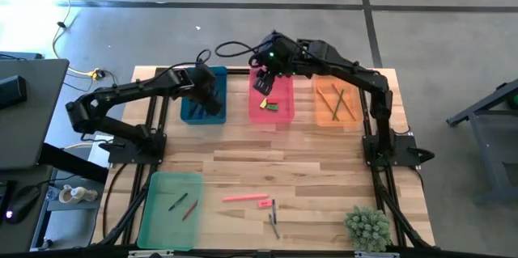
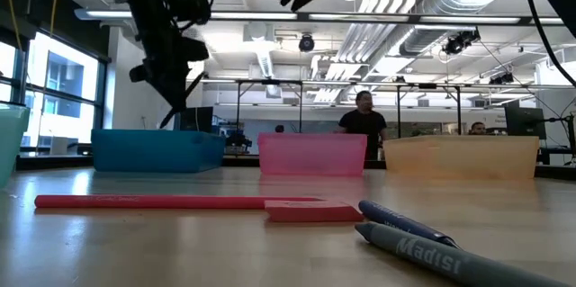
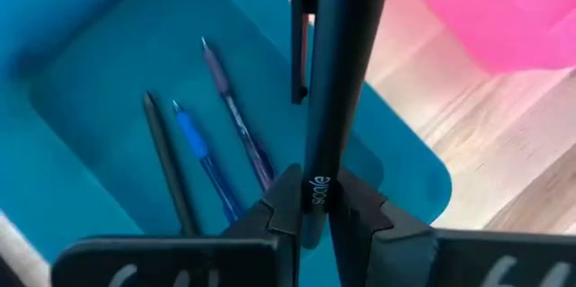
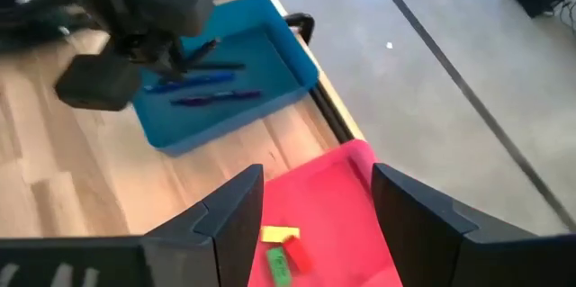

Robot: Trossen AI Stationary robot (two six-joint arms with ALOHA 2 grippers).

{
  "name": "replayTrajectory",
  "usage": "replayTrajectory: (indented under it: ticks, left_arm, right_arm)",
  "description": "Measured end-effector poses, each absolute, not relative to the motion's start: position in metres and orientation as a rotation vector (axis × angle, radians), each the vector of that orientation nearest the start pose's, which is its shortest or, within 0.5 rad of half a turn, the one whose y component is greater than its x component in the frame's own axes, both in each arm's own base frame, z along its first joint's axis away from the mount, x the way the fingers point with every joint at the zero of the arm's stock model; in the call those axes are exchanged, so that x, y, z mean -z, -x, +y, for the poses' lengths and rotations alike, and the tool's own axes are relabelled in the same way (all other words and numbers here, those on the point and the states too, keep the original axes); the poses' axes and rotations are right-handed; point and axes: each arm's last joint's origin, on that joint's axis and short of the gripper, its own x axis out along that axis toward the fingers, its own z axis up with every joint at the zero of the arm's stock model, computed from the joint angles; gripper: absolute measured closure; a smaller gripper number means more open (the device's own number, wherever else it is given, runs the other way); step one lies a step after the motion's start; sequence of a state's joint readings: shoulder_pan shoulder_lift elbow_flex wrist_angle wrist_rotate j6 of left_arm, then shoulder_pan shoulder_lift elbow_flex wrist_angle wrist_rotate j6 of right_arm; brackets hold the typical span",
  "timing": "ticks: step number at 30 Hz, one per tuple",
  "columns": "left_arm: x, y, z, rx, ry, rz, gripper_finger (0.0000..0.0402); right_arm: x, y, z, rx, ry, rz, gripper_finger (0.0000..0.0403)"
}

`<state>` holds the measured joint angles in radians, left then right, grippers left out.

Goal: Sort crayons/erasers/pens/pencils in bins
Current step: Put the black pen into the blue bin, then put the pink pencil into the orange bin

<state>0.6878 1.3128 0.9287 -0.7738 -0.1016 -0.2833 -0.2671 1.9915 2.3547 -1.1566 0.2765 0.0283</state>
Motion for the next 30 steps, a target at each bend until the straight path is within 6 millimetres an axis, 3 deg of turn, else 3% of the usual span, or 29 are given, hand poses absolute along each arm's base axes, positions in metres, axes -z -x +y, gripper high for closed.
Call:
replayTrajectory:
  ticks: [9,17,22,30]
  left_arm:
    - [-0.208,-0.187,0.169,-0.923,0.695,1.138,0.0380]
    - [-0.192,-0.184,0.178,-0.973,0.769,1.203,0.0373]
    - [-0.191,-0.181,0.181,-0.976,0.787,1.209,0.0337]
    - [-0.193,-0.174,0.185,-0.945,0.847,1.215,0.0256]
  right_arm:
    - [-0.399,-0.385,-0.145,0.498,-0.067,0.887,0.0203]
    - [-0.370,-0.385,-0.158,0.470,-0.109,0.985,0.0203]
    - [-0.351,-0.389,-0.157,0.395,-0.134,1.029,0.0203]
    - [-0.338,-0.396,-0.150,0.284,-0.230,1.005,0.0203]
